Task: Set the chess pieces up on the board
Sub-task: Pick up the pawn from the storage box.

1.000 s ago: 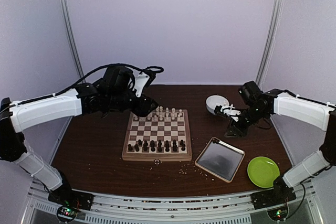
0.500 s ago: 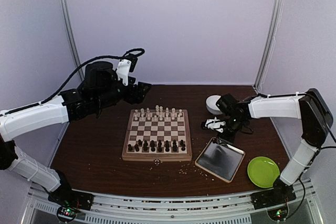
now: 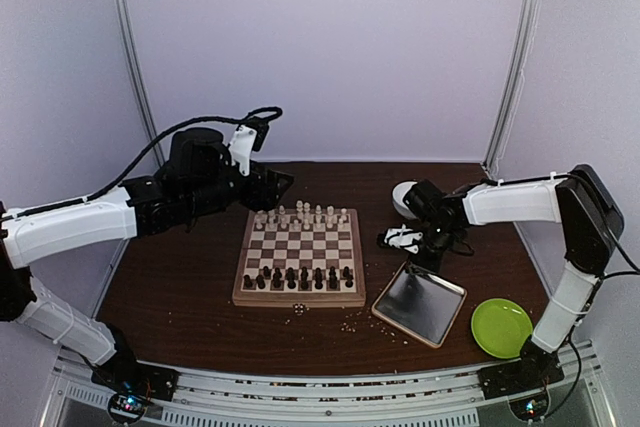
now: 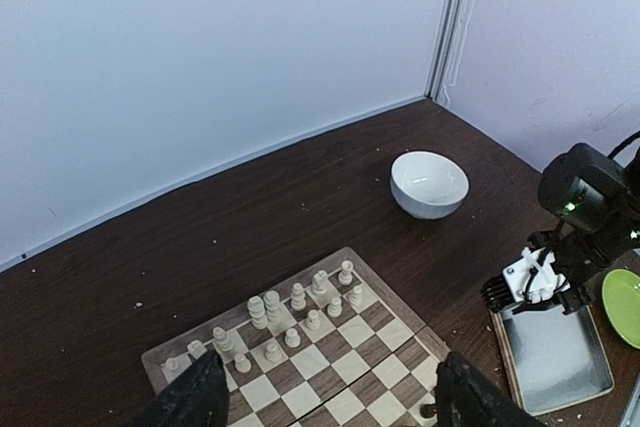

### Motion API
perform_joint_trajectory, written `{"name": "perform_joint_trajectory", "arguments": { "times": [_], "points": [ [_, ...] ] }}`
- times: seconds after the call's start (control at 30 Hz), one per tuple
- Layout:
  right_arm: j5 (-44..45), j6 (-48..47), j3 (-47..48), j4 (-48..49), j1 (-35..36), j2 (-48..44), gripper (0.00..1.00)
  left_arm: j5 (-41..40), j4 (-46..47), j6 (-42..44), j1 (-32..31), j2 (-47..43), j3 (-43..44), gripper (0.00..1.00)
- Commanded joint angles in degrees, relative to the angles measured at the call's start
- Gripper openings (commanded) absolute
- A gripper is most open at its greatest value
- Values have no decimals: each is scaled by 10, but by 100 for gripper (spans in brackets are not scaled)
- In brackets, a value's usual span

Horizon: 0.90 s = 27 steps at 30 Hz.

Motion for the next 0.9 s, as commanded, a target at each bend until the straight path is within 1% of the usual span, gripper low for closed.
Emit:
{"name": "perform_joint_trajectory", "arguments": {
  "times": [0.0,0.23,0.47,0.6,0.73,0.87],
  "points": [
    [14,8,16,0,4,17,22,21,23,-11,-1,11,0,73],
    [0,7,20,-10,7,25,21,31,21,-16,-1,14,-4,72],
    [-44,-12,16,-31,12,24,22,42,26,-23,0,17,-5,72],
    [-28,1,20,-29,13,29,24,48,29,-29,0,22,-5,72],
    [-32,8,17,-29,15,26,24,55,34,-36,-1,25,-7,72],
    [10,35,24,-22,15,32,24,58,38,-40,-1,26,-10,71]
  ]
}}
